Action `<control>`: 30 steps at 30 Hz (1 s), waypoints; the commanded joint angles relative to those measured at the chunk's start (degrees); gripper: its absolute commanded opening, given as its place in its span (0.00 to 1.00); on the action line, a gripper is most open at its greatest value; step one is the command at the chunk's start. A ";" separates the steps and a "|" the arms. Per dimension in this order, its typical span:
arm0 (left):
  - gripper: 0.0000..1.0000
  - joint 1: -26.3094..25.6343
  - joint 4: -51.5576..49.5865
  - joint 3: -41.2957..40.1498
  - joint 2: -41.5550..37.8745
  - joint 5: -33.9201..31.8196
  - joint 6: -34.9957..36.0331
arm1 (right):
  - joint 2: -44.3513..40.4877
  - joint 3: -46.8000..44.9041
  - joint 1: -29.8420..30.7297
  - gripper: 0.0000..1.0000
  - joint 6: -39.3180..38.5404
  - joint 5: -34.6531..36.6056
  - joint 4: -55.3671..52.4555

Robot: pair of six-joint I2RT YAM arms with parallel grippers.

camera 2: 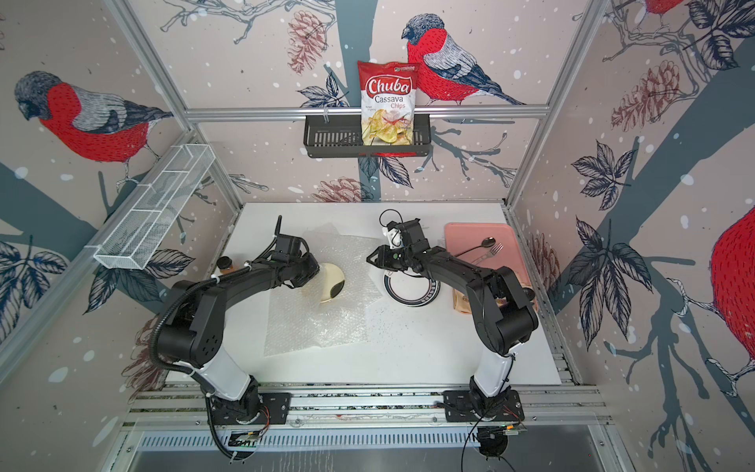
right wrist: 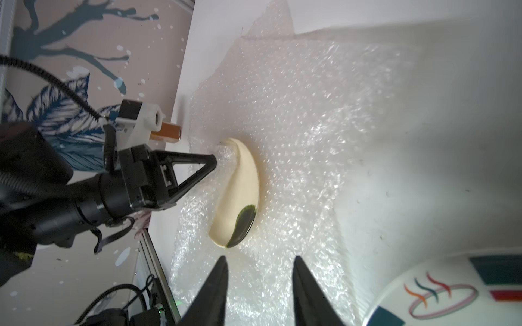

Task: Wrap dinner plates in bubble wrap
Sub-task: Wrap the plate in the bubble wrap.

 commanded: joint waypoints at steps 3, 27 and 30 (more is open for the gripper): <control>0.00 -0.04 3.85 0.14 3.14 2.85 -0.13 | -1.82 -0.10 6.45 0.57 -12.19 5.80 -6.68; 0.00 1.54 -1.25 1.08 9.16 7.20 3.67 | -4.01 -20.11 37.87 0.79 -47.54 54.29 26.32; 0.00 1.54 -1.60 1.09 8.82 7.38 3.55 | -1.21 -19.23 38.29 0.77 -49.71 56.79 29.48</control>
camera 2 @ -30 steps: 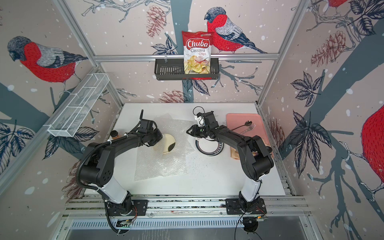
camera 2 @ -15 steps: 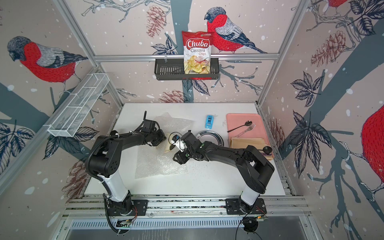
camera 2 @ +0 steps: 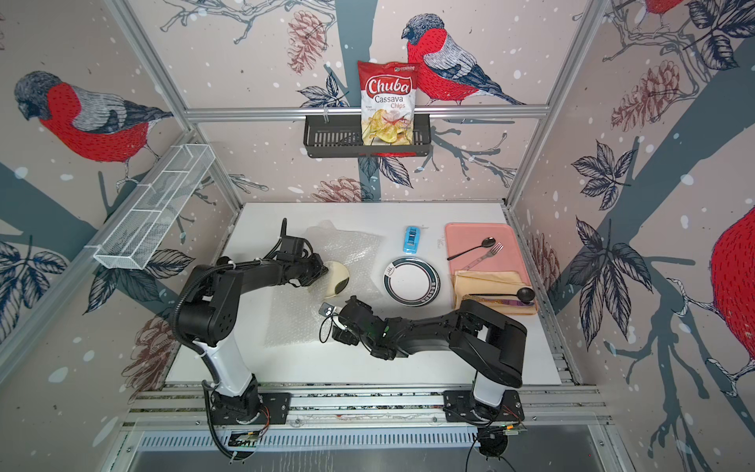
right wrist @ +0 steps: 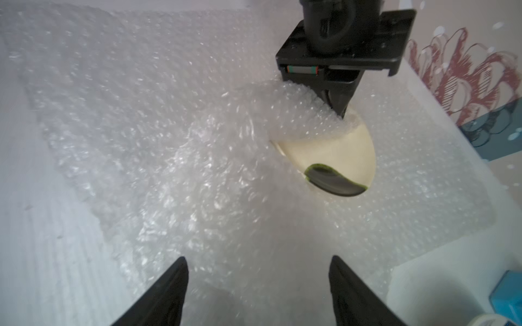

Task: Wrap dinner plates in bubble wrap
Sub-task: Wrap the plate in the bubble wrap.

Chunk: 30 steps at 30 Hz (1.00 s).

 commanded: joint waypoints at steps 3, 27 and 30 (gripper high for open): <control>0.00 0.44 -8.09 -0.66 -0.13 -1.45 0.50 | 2.92 1.65 0.34 0.75 -4.43 4.49 7.14; 0.00 1.94 -9.35 -0.99 -1.10 -0.31 1.38 | 7.55 -1.23 0.56 0.84 -11.22 10.43 15.78; 0.00 1.95 -9.43 -0.95 -1.11 -0.16 1.47 | 5.73 -0.57 0.58 0.83 -10.42 8.63 15.72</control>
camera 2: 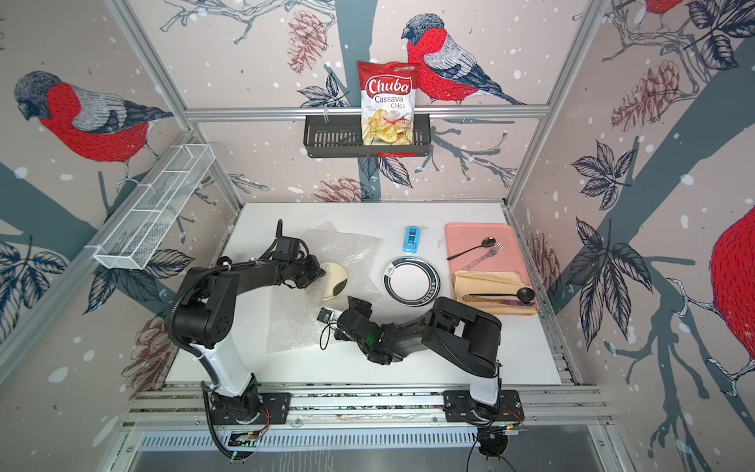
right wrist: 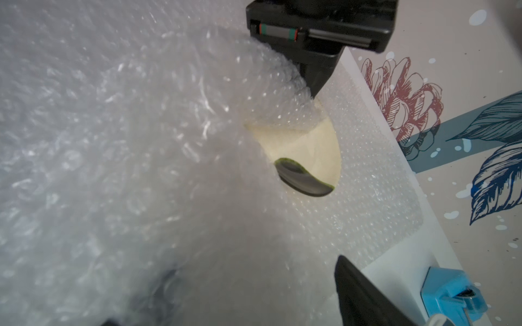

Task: Wrap dinner plates in bubble wrap
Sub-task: Wrap the plate in the bubble wrap.

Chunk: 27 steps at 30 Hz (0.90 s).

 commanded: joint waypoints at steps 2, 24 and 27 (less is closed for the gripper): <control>0.00 0.15 -6.52 -0.36 0.02 -2.03 0.36 | -2.32 1.89 0.07 0.83 0.44 -2.14 2.33; 0.27 2.74 -3.34 -2.63 -5.51 4.76 -1.09 | -0.61 17.02 -12.14 0.08 12.66 -33.02 -14.94; 0.36 4.11 -3.23 -2.77 -7.59 5.88 -0.66 | 2.64 21.89 -14.93 0.07 14.02 -37.89 -19.65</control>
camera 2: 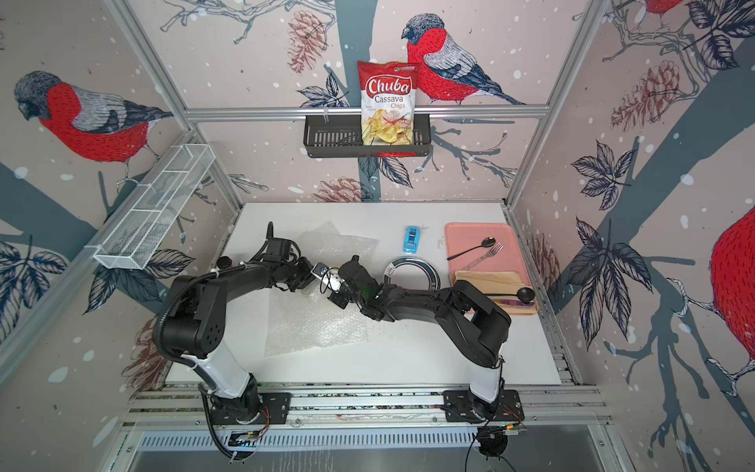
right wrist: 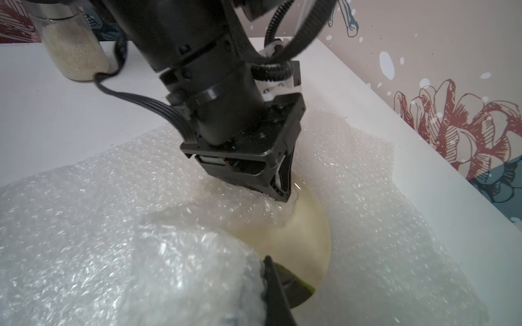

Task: Wrap dinner plates in bubble wrap
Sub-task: Wrap the plate in the bubble wrap.

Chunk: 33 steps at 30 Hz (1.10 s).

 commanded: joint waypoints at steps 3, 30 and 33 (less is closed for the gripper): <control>0.38 2.73 -0.18 -0.15 -3.79 2.33 0.09 | 4.95 6.77 -3.02 0.07 3.73 -9.40 -8.55; 0.46 2.16 -7.90 1.20 -5.22 8.81 13.45 | 27.61 38.80 -7.58 0.03 13.31 -7.16 -33.18; 0.42 2.06 -7.50 1.16 -3.47 7.04 13.54 | 27.06 38.91 -7.73 0.04 13.65 -7.73 -33.73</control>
